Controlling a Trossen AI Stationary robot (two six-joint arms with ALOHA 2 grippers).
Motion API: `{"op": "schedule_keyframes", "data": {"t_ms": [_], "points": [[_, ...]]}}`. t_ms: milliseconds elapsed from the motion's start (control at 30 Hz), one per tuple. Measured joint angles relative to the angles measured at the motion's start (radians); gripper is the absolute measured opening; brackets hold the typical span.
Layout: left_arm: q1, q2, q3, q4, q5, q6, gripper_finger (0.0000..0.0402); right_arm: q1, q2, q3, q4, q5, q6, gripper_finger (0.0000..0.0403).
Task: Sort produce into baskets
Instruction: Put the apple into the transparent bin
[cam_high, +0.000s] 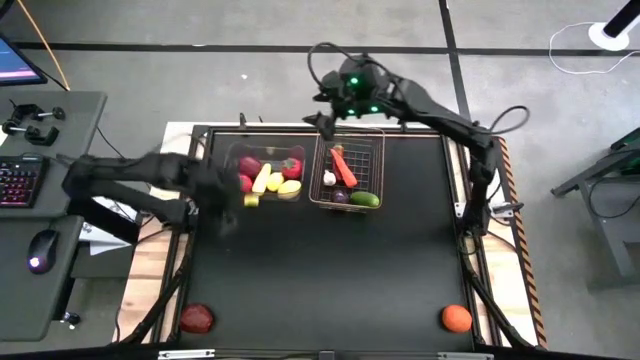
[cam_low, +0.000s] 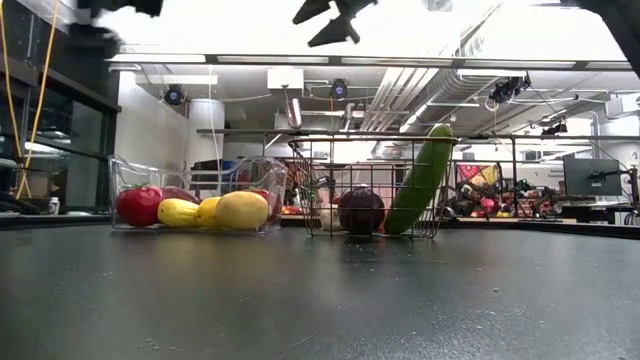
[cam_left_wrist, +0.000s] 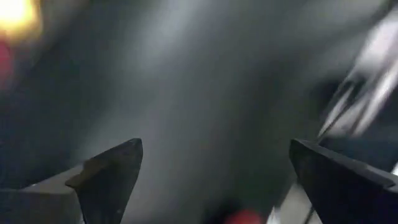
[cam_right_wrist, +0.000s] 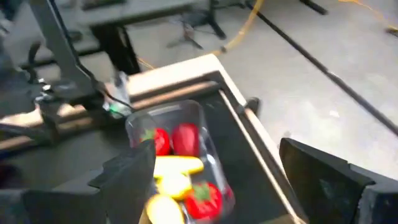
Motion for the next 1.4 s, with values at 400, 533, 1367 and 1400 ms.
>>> {"op": "schedule_keyframes", "data": {"t_ms": [400,533,1367,1400], "points": [[-0.644,0.245,0.000,-0.102,0.182,-0.017,0.0394,-0.010,-0.057,-0.010,-0.248,0.075,-0.036,0.0332],[-0.835,0.278,0.000,-0.018,0.059,-0.163,0.0394,-0.010,-0.057,-0.011,-0.280,0.074,-0.043,0.0332],[-1.050,0.644,0.000,0.214,0.099,-0.243,0.0394,-0.009,-0.057,-0.011,-0.302,0.069,-0.051,0.0332],[-1.054,0.656,0.000,0.227,0.103,-0.244,0.0394,-0.009,-0.057,-0.011,-0.302,0.069,-0.049,0.0332]]}}
